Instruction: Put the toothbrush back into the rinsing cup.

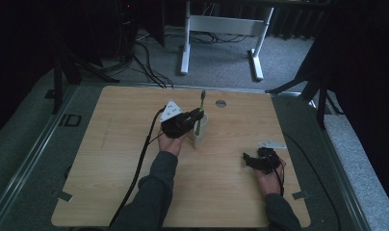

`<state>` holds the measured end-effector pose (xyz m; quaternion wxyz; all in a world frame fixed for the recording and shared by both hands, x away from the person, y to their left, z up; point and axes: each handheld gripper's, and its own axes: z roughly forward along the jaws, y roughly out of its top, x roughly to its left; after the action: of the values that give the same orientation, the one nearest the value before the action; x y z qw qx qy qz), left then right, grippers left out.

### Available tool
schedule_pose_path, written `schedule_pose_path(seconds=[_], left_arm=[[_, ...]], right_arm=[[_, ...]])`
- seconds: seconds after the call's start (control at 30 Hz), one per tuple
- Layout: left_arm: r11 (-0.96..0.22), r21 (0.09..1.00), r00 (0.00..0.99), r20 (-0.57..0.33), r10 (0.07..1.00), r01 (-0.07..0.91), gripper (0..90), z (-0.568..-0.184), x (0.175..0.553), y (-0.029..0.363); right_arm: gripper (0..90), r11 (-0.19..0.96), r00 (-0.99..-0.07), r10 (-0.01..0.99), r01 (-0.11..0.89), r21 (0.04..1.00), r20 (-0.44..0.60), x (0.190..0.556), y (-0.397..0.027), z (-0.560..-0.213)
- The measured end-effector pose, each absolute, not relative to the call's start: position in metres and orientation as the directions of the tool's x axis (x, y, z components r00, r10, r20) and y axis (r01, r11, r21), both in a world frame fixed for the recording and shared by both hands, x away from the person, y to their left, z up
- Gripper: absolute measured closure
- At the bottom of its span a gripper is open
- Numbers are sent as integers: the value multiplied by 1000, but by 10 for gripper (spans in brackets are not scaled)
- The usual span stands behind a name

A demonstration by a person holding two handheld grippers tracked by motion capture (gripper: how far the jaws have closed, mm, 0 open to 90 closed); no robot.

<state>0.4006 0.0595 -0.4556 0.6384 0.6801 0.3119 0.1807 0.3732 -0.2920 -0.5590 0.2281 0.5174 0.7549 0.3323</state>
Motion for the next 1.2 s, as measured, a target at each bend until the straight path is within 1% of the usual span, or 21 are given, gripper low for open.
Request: schedule_pose_path(seconds=[0.87,1.2], left_arm=[[-35,976,741,-141,657,216,794,-466,403,59],[-35,972,741,-153,654,231,793,-471,403,59]], right_arm=[[264,245,-361,932,629,738,-1,373,-292,-559],[264,245,-361,932,629,738,-1,373,-292,-559]])
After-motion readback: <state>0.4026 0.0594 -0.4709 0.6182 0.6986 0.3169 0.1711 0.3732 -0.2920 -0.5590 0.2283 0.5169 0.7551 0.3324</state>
